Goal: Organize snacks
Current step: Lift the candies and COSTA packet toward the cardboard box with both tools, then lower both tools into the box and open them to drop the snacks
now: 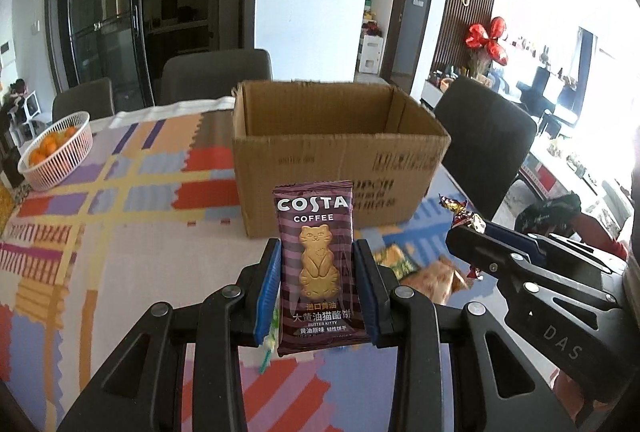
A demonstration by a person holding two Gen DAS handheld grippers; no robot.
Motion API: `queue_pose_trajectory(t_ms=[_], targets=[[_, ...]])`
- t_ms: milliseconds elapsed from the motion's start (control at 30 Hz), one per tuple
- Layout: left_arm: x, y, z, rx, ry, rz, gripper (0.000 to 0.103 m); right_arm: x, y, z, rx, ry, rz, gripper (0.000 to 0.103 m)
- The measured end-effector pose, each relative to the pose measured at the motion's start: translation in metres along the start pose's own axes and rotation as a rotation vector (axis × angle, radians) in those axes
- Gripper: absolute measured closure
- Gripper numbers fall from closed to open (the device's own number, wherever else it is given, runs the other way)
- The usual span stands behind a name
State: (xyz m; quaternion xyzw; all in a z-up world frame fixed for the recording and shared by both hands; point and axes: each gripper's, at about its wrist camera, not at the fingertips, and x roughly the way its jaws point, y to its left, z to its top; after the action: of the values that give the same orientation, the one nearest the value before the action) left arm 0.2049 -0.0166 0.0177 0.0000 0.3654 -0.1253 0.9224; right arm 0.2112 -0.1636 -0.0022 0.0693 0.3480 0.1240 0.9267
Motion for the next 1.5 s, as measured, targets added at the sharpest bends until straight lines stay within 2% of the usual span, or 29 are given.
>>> queue_pose_trajectory(t_ms=[567,1033,1133,1267,1300,1367,1400,1467,1500], targets=[[0.017,0.008,0.075,0.037,-0.072,0.026,0.067,0.021,0.004,0.074,-0.053,-0.062,-0.012,0.084],[0.074,0.02,0.124,0.07,-0.056,0.037,0.067,0.075,-0.018,0.126,-0.073,-0.032,-0.055,0.084],[0.087,0.025,0.131,0.051,-0.039,0.024,0.062,0.088,-0.022,0.133,-0.08,-0.023,-0.069,0.084],[0.089,0.032,0.128,0.04,-0.042,0.059,0.055,0.1,-0.027,0.136,-0.079,-0.021,-0.095,0.082],[0.087,0.032,0.127,0.041,-0.044,0.063,0.053,0.099,-0.029,0.135,-0.076,-0.026,-0.107,0.08],[0.079,0.033,0.122,0.041,-0.055,0.077,0.051,0.096,-0.031,0.131,-0.061,-0.039,-0.119,0.056],[0.074,0.034,0.119,0.039,-0.064,0.082,0.049,0.091,-0.032,0.128,-0.049,-0.064,-0.129,0.05],[0.066,0.035,0.114,0.041,-0.079,0.096,0.045,0.081,-0.033,0.124,-0.031,-0.118,-0.158,0.024],[0.061,0.034,0.111,0.043,-0.09,0.104,0.045,0.076,-0.032,0.122,-0.021,-0.146,-0.174,0.019]])
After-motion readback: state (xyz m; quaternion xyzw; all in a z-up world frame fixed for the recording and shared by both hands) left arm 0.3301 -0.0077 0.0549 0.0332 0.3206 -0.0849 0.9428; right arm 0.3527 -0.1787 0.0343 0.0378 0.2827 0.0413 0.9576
